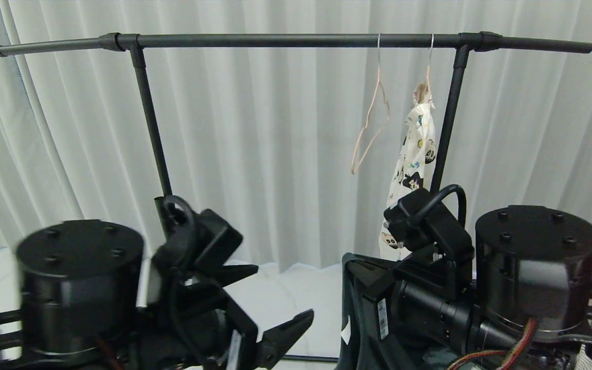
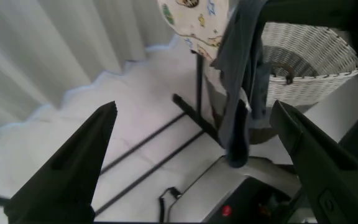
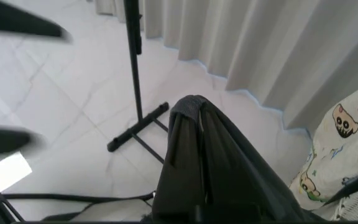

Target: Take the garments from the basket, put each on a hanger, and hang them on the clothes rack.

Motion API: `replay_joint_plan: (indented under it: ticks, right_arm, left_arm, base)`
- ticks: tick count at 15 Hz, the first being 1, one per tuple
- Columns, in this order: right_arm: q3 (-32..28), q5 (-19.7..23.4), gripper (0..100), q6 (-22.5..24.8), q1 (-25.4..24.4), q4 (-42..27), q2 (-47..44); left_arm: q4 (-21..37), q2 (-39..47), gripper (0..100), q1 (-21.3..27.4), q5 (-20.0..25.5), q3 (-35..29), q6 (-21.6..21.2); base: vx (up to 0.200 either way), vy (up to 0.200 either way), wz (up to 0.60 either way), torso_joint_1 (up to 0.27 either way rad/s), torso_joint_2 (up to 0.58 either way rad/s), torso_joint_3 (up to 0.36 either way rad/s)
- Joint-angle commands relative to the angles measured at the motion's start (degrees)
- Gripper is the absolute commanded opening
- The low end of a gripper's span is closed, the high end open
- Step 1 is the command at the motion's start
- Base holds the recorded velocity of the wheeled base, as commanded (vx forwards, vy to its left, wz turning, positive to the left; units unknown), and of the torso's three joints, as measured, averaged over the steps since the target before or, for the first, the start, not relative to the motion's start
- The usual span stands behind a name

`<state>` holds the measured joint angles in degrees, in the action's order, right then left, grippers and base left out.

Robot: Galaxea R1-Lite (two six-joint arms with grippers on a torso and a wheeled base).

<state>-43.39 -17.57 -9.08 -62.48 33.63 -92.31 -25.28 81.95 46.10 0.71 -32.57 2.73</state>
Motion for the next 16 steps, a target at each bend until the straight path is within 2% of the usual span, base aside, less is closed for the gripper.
replay_joint_plan:
  ticks: [1,3,9,16]
  right_arm:
    - [-0.12,-0.01,0,-0.32,-0.01,0.20,0.73]
    - [-0.12,-0.01,0,-1.03,0.07,0.56,0.81]
    - [-0.03,-0.01,0,-1.64,0.25,1.26,2.57]
    - [-0.03,-0.01,0,-1.55,0.25,1.17,3.71]
  left_arm:
    - [-7.59,16.49,100,1.18,1.84,-0.91,1.93]
    - [-9.26,20.45,100,1.09,3.25,-0.91,2.02]
    - [-16.38,31.08,100,1.00,3.25,-0.65,2.81]
    - [-16.73,33.63,100,1.53,3.16,2.69,2.89]
  base:
    - [0.000,0.000,0.00,0.000,0.00,0.000]
    - [0.000,0.000,0.00,0.000,0.00,0.000]
    - [0.000,0.000,0.00,0.000,0.00,0.000]
    - [0.000,0.000,0.00,0.000,0.00,0.000]
